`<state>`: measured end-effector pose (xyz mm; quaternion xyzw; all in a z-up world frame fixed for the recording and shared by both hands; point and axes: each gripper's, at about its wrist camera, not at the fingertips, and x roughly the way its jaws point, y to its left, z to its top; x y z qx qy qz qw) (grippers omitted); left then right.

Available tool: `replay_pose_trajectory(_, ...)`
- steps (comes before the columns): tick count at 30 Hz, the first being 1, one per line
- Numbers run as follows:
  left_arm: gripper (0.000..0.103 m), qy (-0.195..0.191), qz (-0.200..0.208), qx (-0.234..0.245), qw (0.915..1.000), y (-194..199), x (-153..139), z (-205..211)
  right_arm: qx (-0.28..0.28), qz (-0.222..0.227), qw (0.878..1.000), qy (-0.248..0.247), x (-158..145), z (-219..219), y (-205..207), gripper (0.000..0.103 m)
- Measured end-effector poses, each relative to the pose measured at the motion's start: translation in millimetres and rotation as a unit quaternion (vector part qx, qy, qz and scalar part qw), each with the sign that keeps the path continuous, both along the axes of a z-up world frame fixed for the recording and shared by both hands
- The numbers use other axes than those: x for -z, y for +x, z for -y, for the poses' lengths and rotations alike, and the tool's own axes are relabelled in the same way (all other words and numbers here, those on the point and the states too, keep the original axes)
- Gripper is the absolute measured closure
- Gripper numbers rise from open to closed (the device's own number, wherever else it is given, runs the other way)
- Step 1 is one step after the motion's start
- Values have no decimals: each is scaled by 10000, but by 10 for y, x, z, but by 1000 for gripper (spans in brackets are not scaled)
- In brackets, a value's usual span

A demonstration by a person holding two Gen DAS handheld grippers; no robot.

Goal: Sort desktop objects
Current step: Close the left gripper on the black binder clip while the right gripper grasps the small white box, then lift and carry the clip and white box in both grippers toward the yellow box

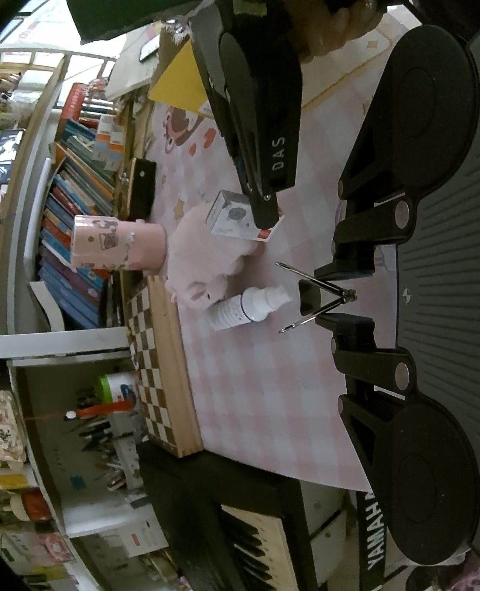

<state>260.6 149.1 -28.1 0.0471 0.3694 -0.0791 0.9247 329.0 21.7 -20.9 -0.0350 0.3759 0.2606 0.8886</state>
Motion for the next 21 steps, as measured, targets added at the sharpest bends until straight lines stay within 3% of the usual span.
replay_pose_trajectory(21,86,-206,343,484,9980,-580,-265,212,580,129,9981,142,-316,395,-830,90)
